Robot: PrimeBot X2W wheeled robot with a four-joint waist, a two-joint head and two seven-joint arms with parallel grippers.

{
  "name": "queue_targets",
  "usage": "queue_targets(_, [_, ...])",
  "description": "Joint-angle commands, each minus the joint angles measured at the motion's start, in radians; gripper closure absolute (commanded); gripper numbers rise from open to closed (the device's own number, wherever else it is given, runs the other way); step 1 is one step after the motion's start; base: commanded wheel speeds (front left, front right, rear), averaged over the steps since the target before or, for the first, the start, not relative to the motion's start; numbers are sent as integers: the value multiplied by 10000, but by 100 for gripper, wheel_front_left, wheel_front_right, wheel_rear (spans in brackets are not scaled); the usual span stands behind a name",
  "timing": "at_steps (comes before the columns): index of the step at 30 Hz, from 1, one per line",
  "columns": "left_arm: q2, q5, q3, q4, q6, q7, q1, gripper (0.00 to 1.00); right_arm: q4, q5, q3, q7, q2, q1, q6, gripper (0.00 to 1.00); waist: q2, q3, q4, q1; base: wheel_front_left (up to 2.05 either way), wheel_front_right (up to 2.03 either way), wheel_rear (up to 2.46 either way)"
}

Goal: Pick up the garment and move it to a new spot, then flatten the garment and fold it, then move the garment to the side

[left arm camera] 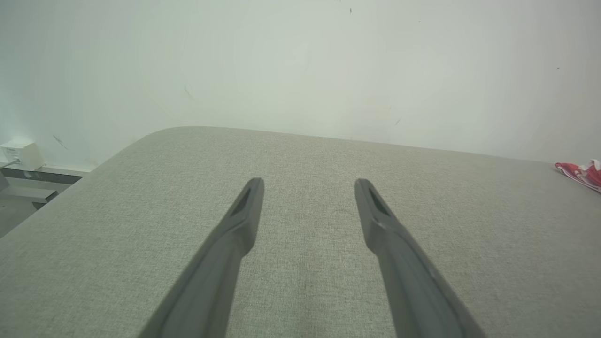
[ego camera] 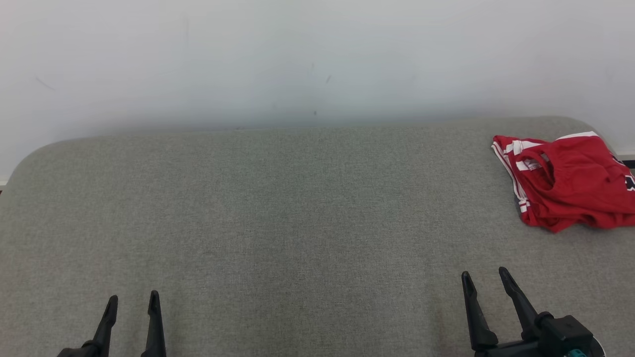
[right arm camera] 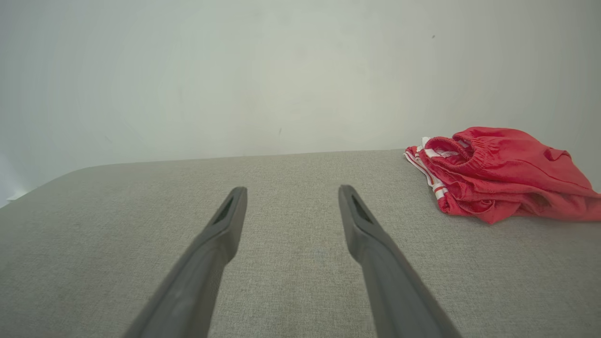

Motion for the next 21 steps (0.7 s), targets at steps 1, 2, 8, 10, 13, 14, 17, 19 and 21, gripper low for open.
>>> queue_targets(1, [22, 50, 39, 28, -5, -1, 15, 0, 13, -63, -41, -61, 46, 4, -32, 0, 0, 19, -13, 1, 0, 0, 0])
queue_targets(2, [23, 73, 48, 29, 12, 0, 15, 0, 14, -72, -43, -69, 55, 13, -32, 0, 0, 28, -21, 1, 0, 0, 0])
queue_targets(8, [-33, 93, 31, 168, 86, 4, 10, 100, 148, -1, -20, -23, 50, 59, 0, 100, 0, 67, -35, 1, 0, 0, 0])
queue_targets(10, [-81, 98, 17, 357, 86, 12, 53, 100, 332, 4, 0, -17, 56, 159, 0, 100, 0, 67, -35, 1, 0, 0, 0])
queue_targets(13, [-98, -320, 96, 519, 76, 194, -48, 100, 375, 460, -24, 63, 61, 190, 0, 100, 0, 67, -35, 1, 0, 0, 0])
queue_targets(14, [-97, -524, 112, 538, 71, 264, -83, 100, 374, 673, -42, 106, 58, 171, -1, 100, 0, 68, -35, 1, 0, 0, 0])
queue_targets(17, [-94, -1140, 114, 547, 57, 428, -149, 100, 383, 1292, -96, 234, 48, 103, -1, 100, 0, 68, -35, 1, 0, 0, 0])
queue_targets(19, [-93, -1542, 98, 535, 48, 516, -176, 100, 392, 1689, -131, 316, 43, 57, -2, 100, 0, 69, -36, 1, 0, 0, 0])
queue_targets(21, [-91, -1930, 78, 521, 38, 597, -202, 100, 400, 2074, -165, 396, 40, 13, -2, 100, 0, 69, -36, 1, 0, 0, 0])
